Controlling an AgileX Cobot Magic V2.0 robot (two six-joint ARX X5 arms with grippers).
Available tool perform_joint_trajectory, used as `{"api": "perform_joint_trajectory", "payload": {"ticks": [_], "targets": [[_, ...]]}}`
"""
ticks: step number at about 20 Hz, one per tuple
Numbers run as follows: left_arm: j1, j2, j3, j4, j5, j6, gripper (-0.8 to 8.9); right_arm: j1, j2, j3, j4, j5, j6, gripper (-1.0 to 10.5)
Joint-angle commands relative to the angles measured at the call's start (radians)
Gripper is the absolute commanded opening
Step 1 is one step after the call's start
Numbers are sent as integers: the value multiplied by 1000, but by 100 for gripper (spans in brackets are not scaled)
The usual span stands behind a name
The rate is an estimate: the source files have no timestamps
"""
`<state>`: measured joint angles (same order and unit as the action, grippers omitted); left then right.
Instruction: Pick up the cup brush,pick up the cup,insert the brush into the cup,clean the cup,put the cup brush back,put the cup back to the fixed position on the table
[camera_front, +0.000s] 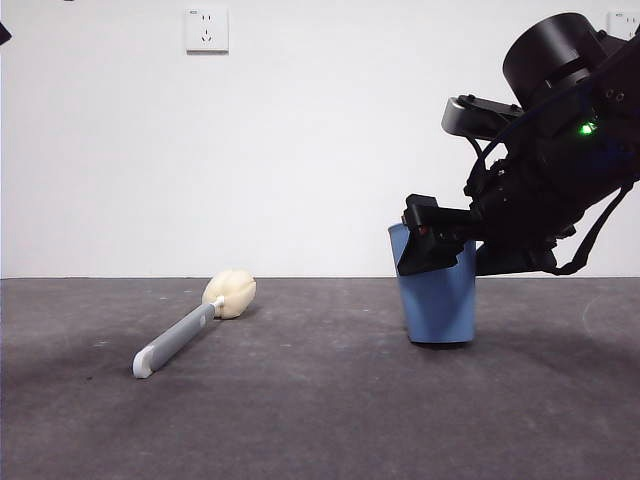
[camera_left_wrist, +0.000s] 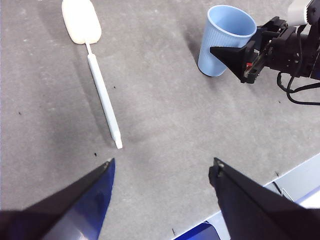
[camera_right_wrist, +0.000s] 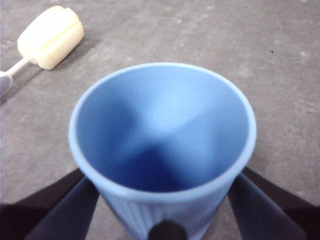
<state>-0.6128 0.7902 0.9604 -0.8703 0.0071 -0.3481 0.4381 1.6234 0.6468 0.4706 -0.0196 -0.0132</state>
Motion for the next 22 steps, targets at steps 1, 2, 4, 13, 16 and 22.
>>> {"api": "perform_joint_trajectory", "payload": {"ticks": [1, 2, 4, 13, 16, 22], "targets": [[-3, -1, -5, 2, -5, 9, 328, 2, 23, -20, -78, -1, -3, 396], [-3, -1, -5, 1, -4, 9, 328, 2, 21, -20, -85, -1, -3, 447], [-3, -1, -5, 1, -5, 9, 327, 2, 18, -20, -93, -1, 2, 510], [-3, -1, -5, 0, -4, 9, 318, 4, -212, -20, -287, -6, 20, 512], [-3, -1, -5, 0, -3, 11, 318, 25, -385, -19, -517, -7, 53, 511], [-3, -1, -5, -15, 43, 52, 314, 110, -732, 26, -1037, -69, 87, 504]]}}
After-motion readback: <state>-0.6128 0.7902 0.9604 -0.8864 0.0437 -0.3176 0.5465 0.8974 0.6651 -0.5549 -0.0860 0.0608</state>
